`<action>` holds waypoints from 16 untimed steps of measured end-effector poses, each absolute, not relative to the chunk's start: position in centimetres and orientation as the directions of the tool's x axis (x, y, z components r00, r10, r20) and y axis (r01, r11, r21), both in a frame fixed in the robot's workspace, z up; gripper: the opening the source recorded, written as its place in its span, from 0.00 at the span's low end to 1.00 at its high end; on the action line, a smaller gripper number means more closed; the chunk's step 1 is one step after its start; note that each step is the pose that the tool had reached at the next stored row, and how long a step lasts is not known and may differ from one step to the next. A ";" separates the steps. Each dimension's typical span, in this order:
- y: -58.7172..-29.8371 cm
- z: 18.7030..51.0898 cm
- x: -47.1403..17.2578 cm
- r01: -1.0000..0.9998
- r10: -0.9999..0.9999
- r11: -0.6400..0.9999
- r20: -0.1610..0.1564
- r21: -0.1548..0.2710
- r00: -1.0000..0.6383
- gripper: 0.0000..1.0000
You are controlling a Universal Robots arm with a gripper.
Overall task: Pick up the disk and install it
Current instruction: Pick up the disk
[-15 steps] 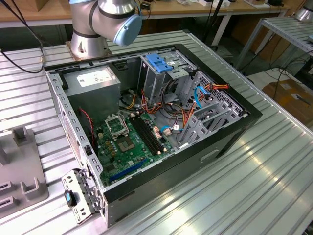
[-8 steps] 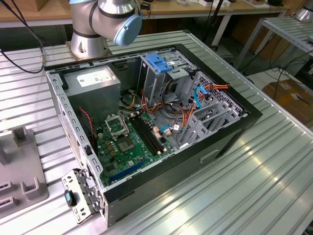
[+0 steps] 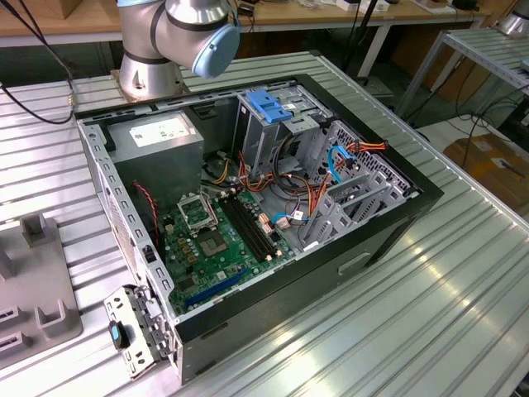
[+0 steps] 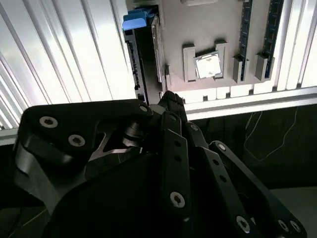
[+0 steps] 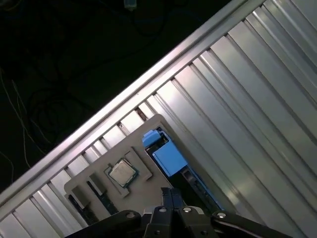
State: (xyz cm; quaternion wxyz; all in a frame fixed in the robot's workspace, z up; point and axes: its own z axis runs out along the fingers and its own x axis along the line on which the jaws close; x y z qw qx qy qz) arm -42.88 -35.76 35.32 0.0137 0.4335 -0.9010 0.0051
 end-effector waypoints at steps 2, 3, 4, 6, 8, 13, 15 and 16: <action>-35.8 35.3 -42.9 -0.801 -0.801 0.599 0.030 0.002 -0.599 0.11; -35.8 35.3 -42.9 -0.813 -0.812 0.583 0.030 0.002 -0.582 0.11; -35.8 35.3 -42.9 -0.820 -0.819 0.573 0.030 0.002 -0.572 0.11; -35.8 35.3 -42.9 -0.835 -0.834 0.551 0.030 0.002 -0.550 0.11; -35.8 35.3 -42.9 -0.855 -0.855 0.519 0.031 0.001 -0.518 0.11; -35.8 35.3 -42.9 -0.875 -0.874 0.485 0.031 0.001 -0.484 0.11; -35.8 35.3 -42.9 -0.875 -0.875 0.484 0.031 0.001 -0.484 0.11; -35.8 35.3 -42.9 -0.875 -0.875 0.484 0.031 0.001 -0.484 0.11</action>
